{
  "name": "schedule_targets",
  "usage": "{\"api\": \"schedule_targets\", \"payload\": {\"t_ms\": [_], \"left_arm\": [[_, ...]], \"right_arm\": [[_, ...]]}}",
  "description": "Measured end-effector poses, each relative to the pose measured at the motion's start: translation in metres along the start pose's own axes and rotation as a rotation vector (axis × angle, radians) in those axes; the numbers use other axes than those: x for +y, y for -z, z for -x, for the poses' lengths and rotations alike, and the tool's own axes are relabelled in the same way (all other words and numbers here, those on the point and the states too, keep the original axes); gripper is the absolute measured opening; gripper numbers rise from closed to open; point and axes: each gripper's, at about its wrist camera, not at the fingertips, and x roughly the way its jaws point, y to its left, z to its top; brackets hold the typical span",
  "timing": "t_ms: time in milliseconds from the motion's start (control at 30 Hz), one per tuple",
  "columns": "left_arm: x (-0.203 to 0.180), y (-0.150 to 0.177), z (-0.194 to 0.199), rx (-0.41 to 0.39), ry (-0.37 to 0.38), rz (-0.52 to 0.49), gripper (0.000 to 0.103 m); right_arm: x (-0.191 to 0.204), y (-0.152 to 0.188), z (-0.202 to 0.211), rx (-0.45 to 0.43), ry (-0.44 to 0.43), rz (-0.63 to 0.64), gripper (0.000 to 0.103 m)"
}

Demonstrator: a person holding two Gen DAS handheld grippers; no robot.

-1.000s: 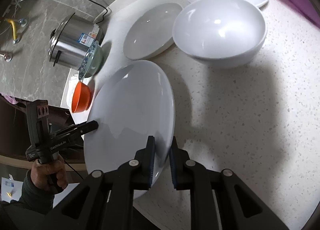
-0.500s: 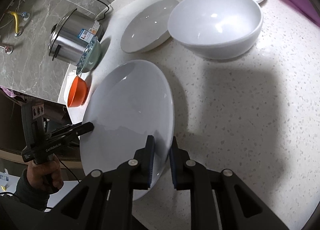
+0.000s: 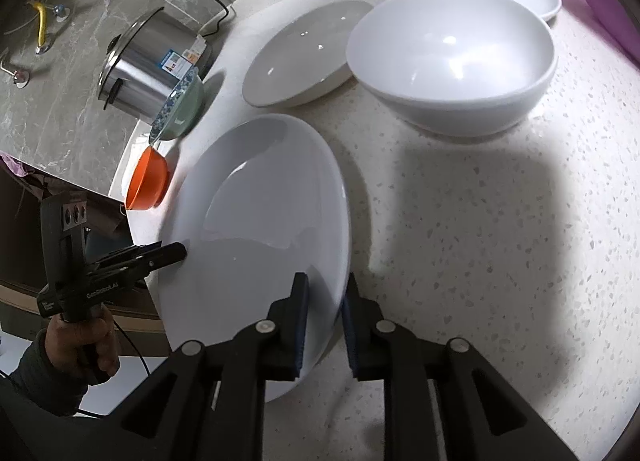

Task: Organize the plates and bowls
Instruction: 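Lower the plate onto the counter and open both tools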

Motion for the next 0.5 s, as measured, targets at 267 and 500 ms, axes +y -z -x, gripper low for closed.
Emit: {"api": "schedule_targets", "payload": {"t_ms": [267, 500], "left_arm": [[0.015, -0.005, 0.027, -0.041, 0.034, 0.074, 0.087], [-0.001, -0.071, 0.057, -0.082, 0.108, -0.017, 0.103]], "right_arm": [[-0.009, 0.007, 0.024, -0.09, -0.037, -0.06, 0.078], [-0.033, 0.012, 0.077, -0.266, -0.049, -0.233, 0.081]]}}
